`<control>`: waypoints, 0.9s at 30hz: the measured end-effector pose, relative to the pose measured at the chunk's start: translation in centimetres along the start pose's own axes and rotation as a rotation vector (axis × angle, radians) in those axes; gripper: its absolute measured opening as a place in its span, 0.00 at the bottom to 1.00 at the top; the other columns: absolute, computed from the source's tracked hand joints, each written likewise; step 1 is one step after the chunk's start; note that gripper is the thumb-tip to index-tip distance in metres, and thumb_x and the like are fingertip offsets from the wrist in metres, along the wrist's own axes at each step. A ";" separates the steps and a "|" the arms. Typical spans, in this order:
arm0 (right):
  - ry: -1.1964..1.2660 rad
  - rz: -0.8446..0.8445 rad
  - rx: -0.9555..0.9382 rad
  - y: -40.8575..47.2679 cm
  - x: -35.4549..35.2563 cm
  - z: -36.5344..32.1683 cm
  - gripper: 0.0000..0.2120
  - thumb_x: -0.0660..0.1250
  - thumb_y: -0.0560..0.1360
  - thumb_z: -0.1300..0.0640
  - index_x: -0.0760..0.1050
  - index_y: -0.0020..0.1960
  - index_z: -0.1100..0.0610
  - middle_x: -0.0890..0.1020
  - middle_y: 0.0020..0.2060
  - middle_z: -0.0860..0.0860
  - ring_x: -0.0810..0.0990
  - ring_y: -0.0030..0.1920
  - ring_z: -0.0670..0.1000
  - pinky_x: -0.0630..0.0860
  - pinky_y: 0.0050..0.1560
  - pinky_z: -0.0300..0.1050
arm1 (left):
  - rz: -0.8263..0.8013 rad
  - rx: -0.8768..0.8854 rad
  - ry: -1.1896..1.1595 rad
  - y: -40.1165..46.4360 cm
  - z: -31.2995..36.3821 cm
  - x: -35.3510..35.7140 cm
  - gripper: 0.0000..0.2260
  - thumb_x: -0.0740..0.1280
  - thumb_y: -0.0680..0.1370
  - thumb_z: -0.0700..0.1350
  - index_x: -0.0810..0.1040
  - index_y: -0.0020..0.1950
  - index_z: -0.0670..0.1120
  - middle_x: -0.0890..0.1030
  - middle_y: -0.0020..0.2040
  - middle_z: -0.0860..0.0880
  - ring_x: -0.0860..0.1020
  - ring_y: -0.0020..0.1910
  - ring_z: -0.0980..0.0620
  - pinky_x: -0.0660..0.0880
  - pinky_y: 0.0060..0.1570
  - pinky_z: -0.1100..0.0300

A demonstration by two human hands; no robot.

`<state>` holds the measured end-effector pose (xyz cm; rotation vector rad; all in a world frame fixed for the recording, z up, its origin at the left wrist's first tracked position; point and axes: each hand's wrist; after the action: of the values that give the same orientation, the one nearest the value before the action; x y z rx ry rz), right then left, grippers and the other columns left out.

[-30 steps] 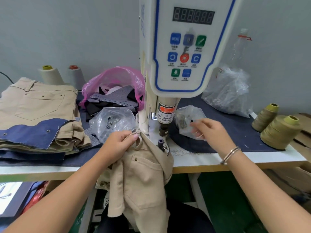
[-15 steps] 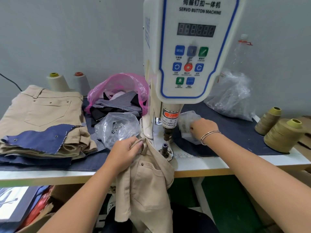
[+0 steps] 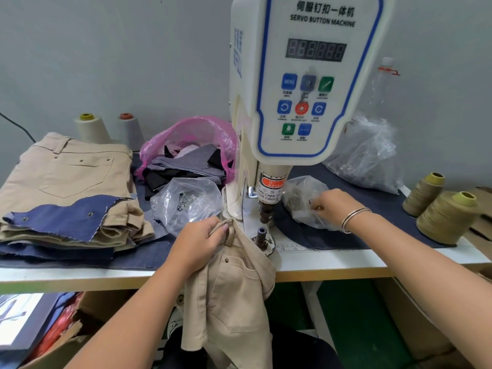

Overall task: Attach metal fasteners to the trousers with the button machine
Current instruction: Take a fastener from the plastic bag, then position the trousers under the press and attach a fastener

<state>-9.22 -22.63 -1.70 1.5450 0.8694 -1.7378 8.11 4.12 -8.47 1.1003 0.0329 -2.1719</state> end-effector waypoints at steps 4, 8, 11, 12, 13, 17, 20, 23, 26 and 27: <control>-0.093 -0.049 0.052 0.5 -0.1 -1.1 0.13 0.60 0.78 0.55 0.78 0.59 0.50 0.80 0.52 0.57 0.79 0.51 0.59 0.72 0.46 0.45 | -0.004 -0.003 0.000 0.0 0.0 0.0 0.14 0.62 0.80 0.51 0.72 0.36 0.46 0.75 0.30 0.51 0.72 0.31 0.55 0.66 0.33 0.58; -0.125 -0.215 0.106 1.0 -0.5 -1.9 0.12 0.59 0.79 0.56 0.75 0.60 0.57 0.79 0.57 0.57 0.78 0.56 0.59 0.73 0.53 0.47 | -0.007 -0.011 -0.004 0.0 -0.2 0.1 0.14 0.62 0.80 0.52 0.72 0.36 0.48 0.74 0.29 0.52 0.72 0.31 0.57 0.66 0.33 0.60; -0.089 -0.149 0.055 0.7 -0.5 -1.7 0.11 0.61 0.77 0.56 0.77 0.56 0.57 0.80 0.54 0.56 0.78 0.54 0.58 0.74 0.51 0.47 | -0.010 -0.012 -0.004 0.0 -0.1 0.0 0.13 0.62 0.80 0.51 0.73 0.37 0.48 0.75 0.30 0.52 0.72 0.32 0.56 0.66 0.33 0.59; -0.079 -0.158 0.070 0.4 -0.7 -1.6 0.10 0.62 0.77 0.55 0.78 0.55 0.56 0.80 0.53 0.56 0.78 0.53 0.58 0.74 0.49 0.45 | -0.012 -0.013 -0.008 0.0 -0.1 0.0 0.14 0.62 0.80 0.51 0.73 0.37 0.47 0.75 0.30 0.52 0.73 0.32 0.55 0.67 0.34 0.58; -0.066 -0.160 0.100 0.1 -1.0 -1.4 0.10 0.62 0.77 0.54 0.79 0.54 0.55 0.80 0.52 0.55 0.79 0.52 0.57 0.73 0.47 0.44 | -0.014 -0.013 -0.010 0.0 -0.1 0.0 0.14 0.62 0.80 0.52 0.73 0.37 0.47 0.75 0.30 0.52 0.73 0.32 0.54 0.67 0.34 0.57; 0.527 0.230 0.221 -1.7 -2.3 -2.1 0.07 0.69 0.74 0.57 0.80 0.39 0.58 0.83 0.36 0.53 0.79 0.37 0.51 0.74 0.41 0.42 | -0.002 -0.004 -0.010 0.1 -0.1 0.0 0.14 0.62 0.80 0.51 0.73 0.37 0.46 0.74 0.29 0.52 0.73 0.32 0.54 0.68 0.35 0.56; 1.548 0.062 0.358 -5.0 -1.6 -6.3 0.05 0.72 0.72 0.61 0.77 0.39 0.58 0.75 0.22 0.47 0.69 0.21 0.43 0.67 0.22 0.35 | -0.001 -0.010 -0.011 0.1 0.0 0.1 0.14 0.62 0.80 0.51 0.73 0.37 0.47 0.74 0.29 0.51 0.73 0.32 0.54 0.68 0.35 0.55; 1.961 -0.292 0.398 -7.1 0.1 -10.2 0.08 0.69 0.74 0.63 0.73 0.37 0.59 0.74 0.23 0.50 0.66 0.18 0.42 0.61 0.16 0.32 | -0.008 -0.010 -0.024 0.1 0.1 0.0 0.15 0.63 0.80 0.50 0.69 0.33 0.51 0.72 0.28 0.53 0.71 0.31 0.55 0.67 0.34 0.55; 2.109 -0.409 0.454 -7.4 0.3 -11.7 0.09 0.67 0.75 0.63 0.72 0.36 0.60 0.73 0.23 0.50 0.67 0.17 0.42 0.61 0.15 0.31 | -0.003 -0.015 -0.037 -0.1 0.1 0.0 0.15 0.63 0.80 0.50 0.68 0.33 0.52 0.72 0.28 0.53 0.71 0.30 0.55 0.67 0.34 0.55; 2.148 -0.426 0.477 -7.4 0.2 -11.9 0.09 0.66 0.75 0.63 0.72 0.36 0.60 0.73 0.23 0.50 0.67 0.17 0.42 0.62 0.16 0.31 | -0.001 -0.016 -0.041 -0.1 0.1 0.0 0.15 0.63 0.80 0.50 0.69 0.33 0.52 0.72 0.28 0.53 0.71 0.30 0.55 0.67 0.34 0.55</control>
<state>-8.55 -8.69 -2.46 3.5019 1.6689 0.4246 8.01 4.16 -8.40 1.0467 0.0327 -2.1910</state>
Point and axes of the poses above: each hand's wrist, its own y-axis towards the middle knuckle, its own x-axis out of the palm, z = x × y
